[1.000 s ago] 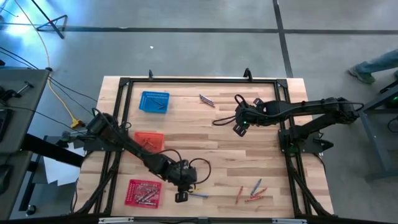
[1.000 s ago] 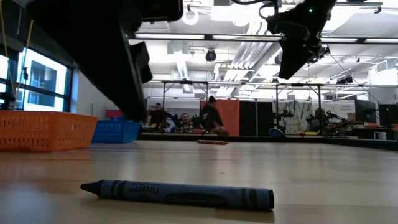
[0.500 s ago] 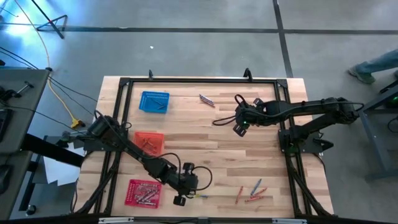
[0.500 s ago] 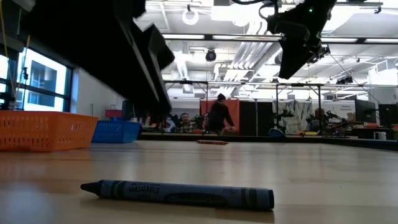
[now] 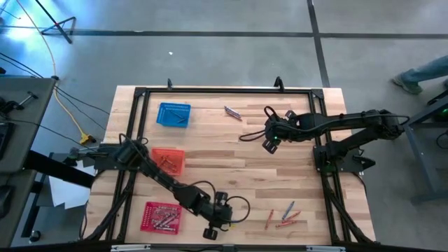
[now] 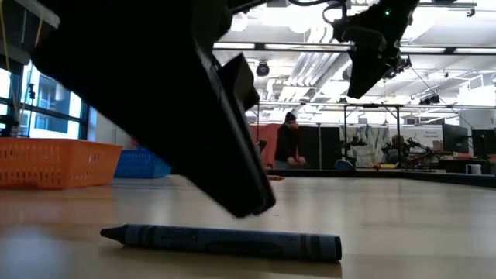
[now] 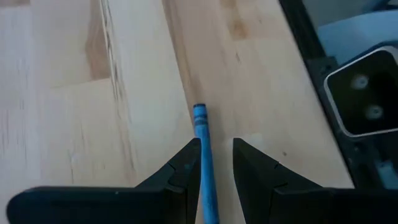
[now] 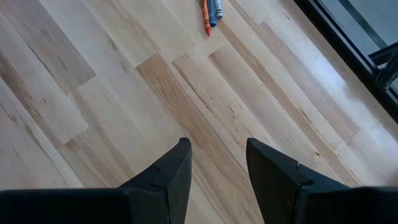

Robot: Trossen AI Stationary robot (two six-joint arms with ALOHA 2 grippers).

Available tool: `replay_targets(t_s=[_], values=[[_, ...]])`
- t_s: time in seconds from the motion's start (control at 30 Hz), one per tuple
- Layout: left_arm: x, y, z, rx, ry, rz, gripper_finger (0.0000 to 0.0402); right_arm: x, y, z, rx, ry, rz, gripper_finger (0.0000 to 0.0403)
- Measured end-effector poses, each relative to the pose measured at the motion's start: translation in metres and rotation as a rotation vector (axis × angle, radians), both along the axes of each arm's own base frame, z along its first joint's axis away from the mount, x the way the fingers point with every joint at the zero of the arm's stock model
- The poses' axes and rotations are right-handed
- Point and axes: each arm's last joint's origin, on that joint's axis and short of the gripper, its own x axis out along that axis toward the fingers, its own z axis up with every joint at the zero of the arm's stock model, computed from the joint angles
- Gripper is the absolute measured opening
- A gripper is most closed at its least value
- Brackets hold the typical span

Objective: Sort crayons
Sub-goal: Put the blue crayon into the blue bin

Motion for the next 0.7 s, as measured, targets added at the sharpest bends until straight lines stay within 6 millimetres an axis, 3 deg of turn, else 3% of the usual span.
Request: replay_targets(t_s=[0.57, 0.7], values=[[-0.005, 0.008, -0.029, 0.114, 0.14, 0.143, 0.0078, 0.0, 0.0, 0.0, 0.007, -0.007, -0.015, 0.0149], [-0.005, 0.009, -0.03, 0.081, 0.163, 0.183, 0.0051, 0.0, 0.0, 0.0, 0.007, -0.007, -0.015, 0.0149]])
